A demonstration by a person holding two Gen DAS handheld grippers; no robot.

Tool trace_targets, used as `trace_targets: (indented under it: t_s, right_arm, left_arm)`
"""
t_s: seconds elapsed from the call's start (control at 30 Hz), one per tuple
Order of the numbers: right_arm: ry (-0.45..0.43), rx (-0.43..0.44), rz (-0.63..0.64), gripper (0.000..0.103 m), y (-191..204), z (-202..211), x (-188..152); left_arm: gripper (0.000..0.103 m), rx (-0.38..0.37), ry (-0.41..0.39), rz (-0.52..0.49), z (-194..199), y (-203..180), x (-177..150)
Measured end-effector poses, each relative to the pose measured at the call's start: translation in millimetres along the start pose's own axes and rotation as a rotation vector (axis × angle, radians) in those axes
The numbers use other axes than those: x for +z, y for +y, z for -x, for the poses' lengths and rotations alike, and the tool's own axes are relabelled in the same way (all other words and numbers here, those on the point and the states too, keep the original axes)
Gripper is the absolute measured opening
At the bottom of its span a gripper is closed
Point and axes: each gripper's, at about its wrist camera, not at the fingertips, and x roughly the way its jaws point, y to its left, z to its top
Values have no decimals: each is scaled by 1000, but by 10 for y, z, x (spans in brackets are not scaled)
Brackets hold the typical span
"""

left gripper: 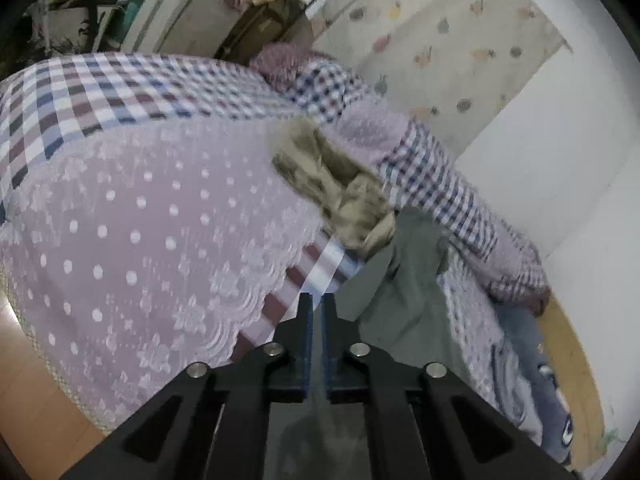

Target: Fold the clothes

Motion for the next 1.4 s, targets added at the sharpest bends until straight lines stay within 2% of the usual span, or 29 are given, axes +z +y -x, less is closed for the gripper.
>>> trace_targets:
  t_s: [0.13,0.23,0.3,0.37,0.4,0.5,0.57,0.67,0.8,0.9,1.07,1.17,1.23,1.4]
  right_arm:
    - [-19,87,0,5,-19,88,-19]
    - [-36,147,23,5,31,176,-31]
    - [-42,128,11,14,-5,193,-42]
    - [-45,61,-47,45,-147,188,-46]
    - [-45,28,-87,47,-247,178,-40]
    - [-46,-30,-208,47,-568,135,11]
    - [-42,-79,-237,47,-707,92,43]
    - [-8,-90,-258,47,-804,-38,64]
    - [45,-42,-270,47,-835,-285,115]
    - [40,-43,-191,45,-641,-434,194]
    - [-15,-58,126,44,144,-486,182]
    - [14,-116,367,44,654,-658,22]
    - [44,-138,485,42,891,-781,-102]
    - [101,-144,640,42,1186,-1009,-309]
  left_arm:
    - [5,2,20,5,-24,-1,-72]
    - [23,-14,22,-27,-11,-62,-158]
    - [43,-32,26,-70,-23,-162,-208]
    - [57,-53,38,-125,-49,-290,-276]
    - [63,-64,50,-154,-90,-358,-313]
    - [64,-86,90,-233,-153,-543,-405]
    - [64,-89,120,-297,-202,-657,-491]
    - [64,-122,169,-367,-262,-810,-633]
    - [64,-232,249,-415,-324,-1017,-854]
    - [64,-326,317,-423,-370,-1163,-1023]
    - [64,-460,411,-412,-458,-1417,-1244]
    - [64,-492,458,-421,-543,-1561,-1366]
    - [64,-510,501,-436,-626,-1671,-1465]
    - [64,-558,574,-498,-772,-1919,-1693]
